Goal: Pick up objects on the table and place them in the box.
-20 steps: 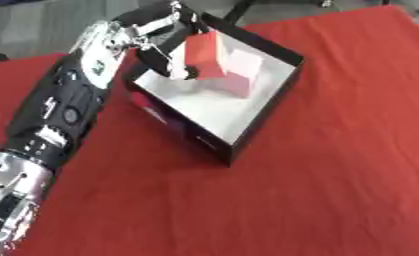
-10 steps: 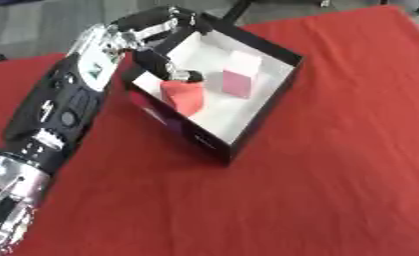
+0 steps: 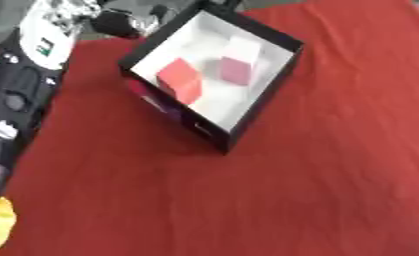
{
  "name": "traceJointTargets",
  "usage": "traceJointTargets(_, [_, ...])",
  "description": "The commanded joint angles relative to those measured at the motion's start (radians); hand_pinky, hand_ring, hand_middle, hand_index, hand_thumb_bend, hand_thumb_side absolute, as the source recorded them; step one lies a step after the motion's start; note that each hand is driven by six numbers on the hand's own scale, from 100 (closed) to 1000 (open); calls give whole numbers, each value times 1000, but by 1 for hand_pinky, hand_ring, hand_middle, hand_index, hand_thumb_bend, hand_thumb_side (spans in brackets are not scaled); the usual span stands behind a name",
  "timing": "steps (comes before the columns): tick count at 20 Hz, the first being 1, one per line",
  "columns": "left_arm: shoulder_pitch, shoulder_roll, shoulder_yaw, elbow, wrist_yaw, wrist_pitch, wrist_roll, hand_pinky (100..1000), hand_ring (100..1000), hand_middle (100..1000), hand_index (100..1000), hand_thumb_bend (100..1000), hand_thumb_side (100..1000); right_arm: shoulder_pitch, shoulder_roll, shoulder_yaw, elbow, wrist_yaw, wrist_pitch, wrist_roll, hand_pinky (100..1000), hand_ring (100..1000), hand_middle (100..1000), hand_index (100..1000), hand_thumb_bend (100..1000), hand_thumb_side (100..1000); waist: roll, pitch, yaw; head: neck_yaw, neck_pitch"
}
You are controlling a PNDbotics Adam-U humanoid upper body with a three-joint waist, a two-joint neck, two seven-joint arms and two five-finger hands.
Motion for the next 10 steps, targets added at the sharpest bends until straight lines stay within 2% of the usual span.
traceJointTargets(1, [37,156,-31,-172,198,40,25,814,781,715,884,149,420,15,-53,-23,-15,2,-12,-22,885,844,817,899,100,618,0,-49,19,-20,22])
traceJointTargets(5, [173,311,-8,-416,444,133,70,813,780,710,877,165,363,46,-66,-34,-19,0,-23,-41,885,844,817,898,100,611,-7,-67,60,-20,38])
traceJointTargets(7, [266,398,24,-518,504,162,99,810,780,706,873,186,352,63,-72,-41,-23,0,-31,-51,885,844,817,898,100,608,-10,-74,79,-25,44])
traceJointTargets(10, [418,509,79,-613,529,183,146,808,779,703,870,188,359,88,-77,-52,-26,6,-43,-65,885,844,817,898,100,605,-17,-79,105,-35,50])
